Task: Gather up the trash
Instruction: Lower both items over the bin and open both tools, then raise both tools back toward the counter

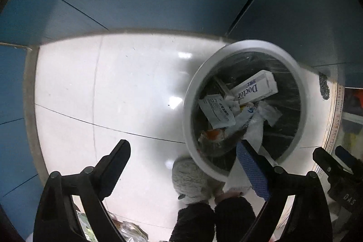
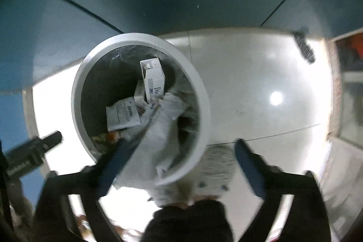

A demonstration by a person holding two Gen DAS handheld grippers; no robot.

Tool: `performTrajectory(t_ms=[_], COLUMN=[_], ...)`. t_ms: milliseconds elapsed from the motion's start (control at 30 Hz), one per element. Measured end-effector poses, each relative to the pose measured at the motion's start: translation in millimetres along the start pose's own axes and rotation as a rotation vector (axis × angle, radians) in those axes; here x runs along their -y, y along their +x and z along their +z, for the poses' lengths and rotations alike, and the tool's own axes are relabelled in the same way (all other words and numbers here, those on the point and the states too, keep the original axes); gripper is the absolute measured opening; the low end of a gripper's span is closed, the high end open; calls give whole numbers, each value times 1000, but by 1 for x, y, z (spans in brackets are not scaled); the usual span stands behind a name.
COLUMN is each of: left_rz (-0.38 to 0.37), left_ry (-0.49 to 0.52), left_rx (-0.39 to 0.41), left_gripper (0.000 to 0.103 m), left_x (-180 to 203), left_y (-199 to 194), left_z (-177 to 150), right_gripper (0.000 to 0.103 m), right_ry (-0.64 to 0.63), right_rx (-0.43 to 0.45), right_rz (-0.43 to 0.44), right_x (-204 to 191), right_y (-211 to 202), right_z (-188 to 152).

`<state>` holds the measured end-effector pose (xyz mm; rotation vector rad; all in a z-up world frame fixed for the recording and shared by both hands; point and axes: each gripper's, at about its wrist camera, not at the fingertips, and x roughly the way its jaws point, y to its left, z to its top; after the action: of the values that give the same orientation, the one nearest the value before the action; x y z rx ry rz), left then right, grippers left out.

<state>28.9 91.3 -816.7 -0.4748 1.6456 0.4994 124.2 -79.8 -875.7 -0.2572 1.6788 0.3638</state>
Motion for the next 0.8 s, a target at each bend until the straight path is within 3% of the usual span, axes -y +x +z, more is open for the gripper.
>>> performTrajectory(t_ms=[267,800], left_rz=[-36,-88], left_ry=[24,68], left_rx=[78,244], left_gripper=[96,96], left_x=[12,23], left_y=[-108,-347], left_z=[-32,-104], right_gripper=[102,102], right_ry=[-91,-107], right_rx=[64,251], right_rz=[-45,-19], right_x=[-11,-20], right_y=[-97,-390], right_z=[-29,-97])
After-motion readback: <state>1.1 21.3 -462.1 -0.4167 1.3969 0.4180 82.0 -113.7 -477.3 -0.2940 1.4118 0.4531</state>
